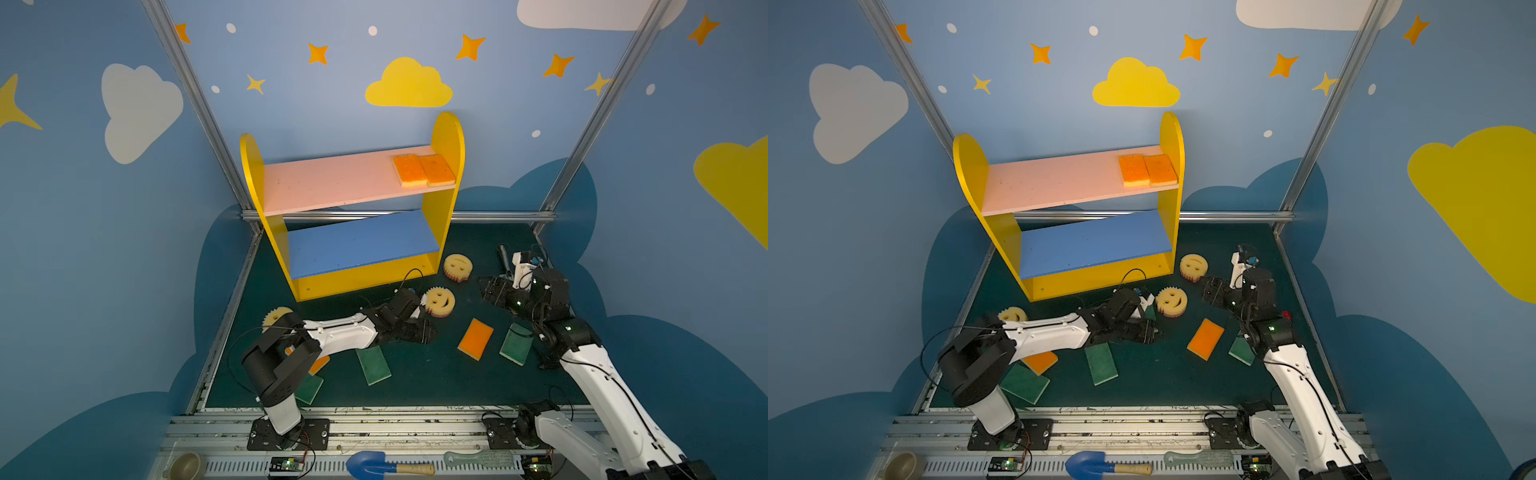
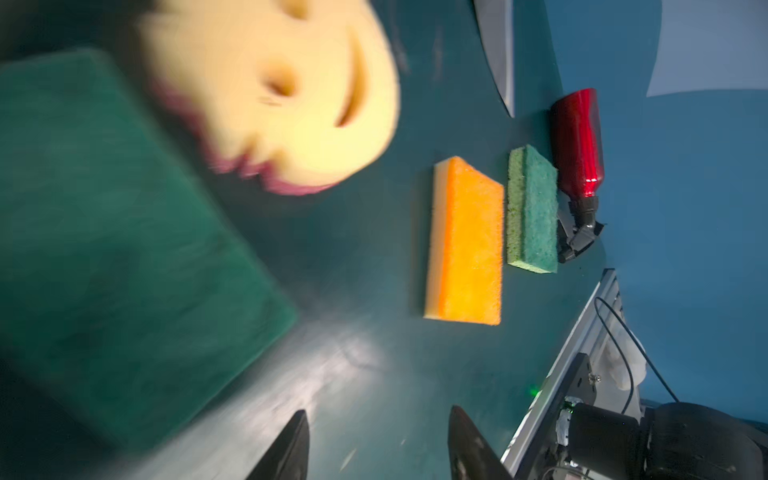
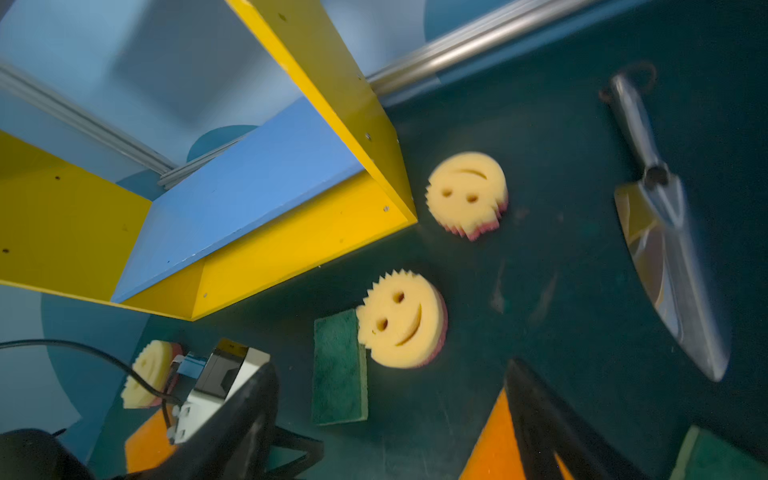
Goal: Place and organize the cleaning sponges onto the shelf
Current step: 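Withdraw the right gripper while the left reaches an orange sponge on the table, then grasp and lift the orange sponge with the left gripper while the right reaches toward it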
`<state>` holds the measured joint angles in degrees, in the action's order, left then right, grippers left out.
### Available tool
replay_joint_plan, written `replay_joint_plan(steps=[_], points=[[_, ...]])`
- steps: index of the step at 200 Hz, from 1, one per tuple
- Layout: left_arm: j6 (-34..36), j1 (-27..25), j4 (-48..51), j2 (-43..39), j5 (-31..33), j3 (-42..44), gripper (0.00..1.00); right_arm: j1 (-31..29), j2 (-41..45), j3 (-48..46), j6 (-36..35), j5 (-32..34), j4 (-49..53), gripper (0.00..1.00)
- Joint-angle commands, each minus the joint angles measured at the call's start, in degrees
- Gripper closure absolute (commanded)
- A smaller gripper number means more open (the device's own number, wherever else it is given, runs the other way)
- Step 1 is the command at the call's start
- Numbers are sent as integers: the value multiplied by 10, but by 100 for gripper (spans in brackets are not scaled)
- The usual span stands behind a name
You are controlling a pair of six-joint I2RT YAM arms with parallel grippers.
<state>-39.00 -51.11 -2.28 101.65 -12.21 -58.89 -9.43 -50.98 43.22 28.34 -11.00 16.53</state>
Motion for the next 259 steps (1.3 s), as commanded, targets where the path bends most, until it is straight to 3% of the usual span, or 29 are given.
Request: replay_joint_plan(steps=[1, 59, 115, 154, 173, 199, 259], points=[[0, -20, -8, 45, -21, -50, 48, 54, 41, -43, 73, -75, -48, 16], [-11, -49, 7, 165, -46, -164, 54, 172, 69, -123, 100, -177, -65, 17], [-16, -58, 29, 230, -43, -226, 58, 162, 66, -127, 105, -184, -80, 17], [-17, -62, 37, 251, -44, -240, 78, 157, 65, -126, 104, -184, -81, 17], [-15, -62, 37, 243, -42, -232, 91, 157, 65, -126, 103, -185, -81, 17], [-7, -57, 33, 215, -39, -208, 97, 158, 61, -122, 102, -197, -81, 17], [-27, 2, -9, 63, -42, -81, 97, 147, 26, -113, 128, -273, -97, 18]])
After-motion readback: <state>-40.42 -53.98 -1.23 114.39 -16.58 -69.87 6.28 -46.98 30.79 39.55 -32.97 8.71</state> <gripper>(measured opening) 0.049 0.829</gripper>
